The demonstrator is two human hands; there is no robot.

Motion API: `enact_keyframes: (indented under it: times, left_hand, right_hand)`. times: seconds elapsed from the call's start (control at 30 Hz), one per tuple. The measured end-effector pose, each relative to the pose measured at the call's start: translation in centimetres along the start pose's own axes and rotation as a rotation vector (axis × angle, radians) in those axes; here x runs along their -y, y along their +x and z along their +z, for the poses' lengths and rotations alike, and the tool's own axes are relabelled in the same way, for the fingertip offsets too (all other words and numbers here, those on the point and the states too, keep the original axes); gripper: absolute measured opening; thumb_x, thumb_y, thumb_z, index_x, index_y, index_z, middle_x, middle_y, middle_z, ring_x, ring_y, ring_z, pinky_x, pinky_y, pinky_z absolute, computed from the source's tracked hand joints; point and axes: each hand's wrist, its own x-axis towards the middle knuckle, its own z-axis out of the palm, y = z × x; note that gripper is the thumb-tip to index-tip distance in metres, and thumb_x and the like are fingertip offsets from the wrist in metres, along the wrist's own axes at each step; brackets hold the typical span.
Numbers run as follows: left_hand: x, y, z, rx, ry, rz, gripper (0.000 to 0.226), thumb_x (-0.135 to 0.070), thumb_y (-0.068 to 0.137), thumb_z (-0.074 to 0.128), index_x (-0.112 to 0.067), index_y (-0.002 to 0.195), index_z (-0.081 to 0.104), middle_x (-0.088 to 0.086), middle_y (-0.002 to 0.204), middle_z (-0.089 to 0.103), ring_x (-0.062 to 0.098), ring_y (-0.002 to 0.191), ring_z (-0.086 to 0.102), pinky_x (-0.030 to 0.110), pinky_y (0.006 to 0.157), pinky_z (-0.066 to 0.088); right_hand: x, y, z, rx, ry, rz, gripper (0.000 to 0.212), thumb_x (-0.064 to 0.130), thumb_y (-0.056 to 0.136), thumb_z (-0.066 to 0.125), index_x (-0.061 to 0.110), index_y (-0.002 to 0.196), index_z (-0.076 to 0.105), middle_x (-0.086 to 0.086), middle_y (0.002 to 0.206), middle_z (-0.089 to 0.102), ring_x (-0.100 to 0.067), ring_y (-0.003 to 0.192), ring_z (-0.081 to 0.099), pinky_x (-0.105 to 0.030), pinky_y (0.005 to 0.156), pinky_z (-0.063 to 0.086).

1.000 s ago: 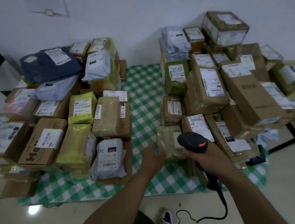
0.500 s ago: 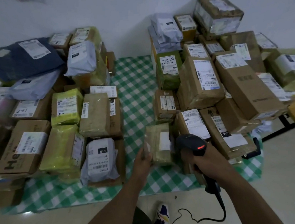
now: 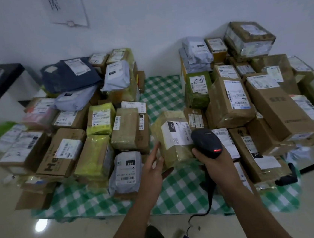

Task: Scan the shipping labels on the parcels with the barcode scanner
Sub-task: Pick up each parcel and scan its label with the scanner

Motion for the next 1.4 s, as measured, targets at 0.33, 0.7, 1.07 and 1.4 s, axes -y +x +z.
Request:
enact_keyframes:
  times: [0.33, 0.7, 1.07, 1.4]
  left_hand:
    - [-4.9, -2.5, 0.3, 0.035, 0.097, 0.070, 0.060, -0.040, 0.093, 0.073, -0.058, 0.144, 0.048, -0.022, 0.136, 0.064, 0.003, 0.123, 0.062, 0.032, 0.093, 0.057]
    - [-8.9, -1.8, -1.6, 0.047, 0.330, 0.112, 0.037, -0.034, 0.094, 0.073, -0.049, 0.126, 0.063, -0.027, 0.115, 0.073, -0.001, 0.110, 0.068, 0.019, 0.092, 0.054]
    - [-14.3, 0.9, -6.5, -0.024, 0.636, 0.267, 0.051, -0.025, 0.098, 0.071, -0.046, 0.141, 0.053, -0.026, 0.122, 0.065, -0.008, 0.109, 0.061, 0.016, 0.090, 0.050]
    - [-6.4, 0.5, -5.8, -0.091, 0.497, 0.144, 0.043, -0.019, 0.100, 0.068, -0.046, 0.132, 0.056, -0.015, 0.128, 0.066, -0.010, 0.111, 0.062, 0.009, 0.084, 0.051]
  right_hand:
    - [1.8, -2.4, 1.7, 0.026, -0.153, -0.202, 0.056, 0.019, 0.079, 0.090, 0.034, 0.125, 0.061, 0.018, 0.116, 0.068, 0.010, 0.103, 0.063, -0.027, 0.092, 0.054]
    - [3.4, -3.2, 2.1, 0.117, -0.117, -0.169, 0.039, 0.018, 0.087, 0.084, 0.031, 0.119, 0.067, 0.005, 0.097, 0.079, -0.019, 0.087, 0.078, -0.053, 0.085, 0.062]
    - [4.8, -2.4, 1.6, 0.301, -0.408, -0.197, 0.028, 0.022, 0.089, 0.081, 0.032, 0.108, 0.063, 0.002, 0.086, 0.075, -0.017, 0.070, 0.075, -0.041, 0.071, 0.062]
    - [2.5, 0.0, 5.9, 0.292, -0.107, -0.020, 0.053, 0.026, 0.087, 0.084, 0.034, 0.134, 0.059, 0.011, 0.117, 0.073, -0.009, 0.101, 0.073, -0.025, 0.073, 0.059]
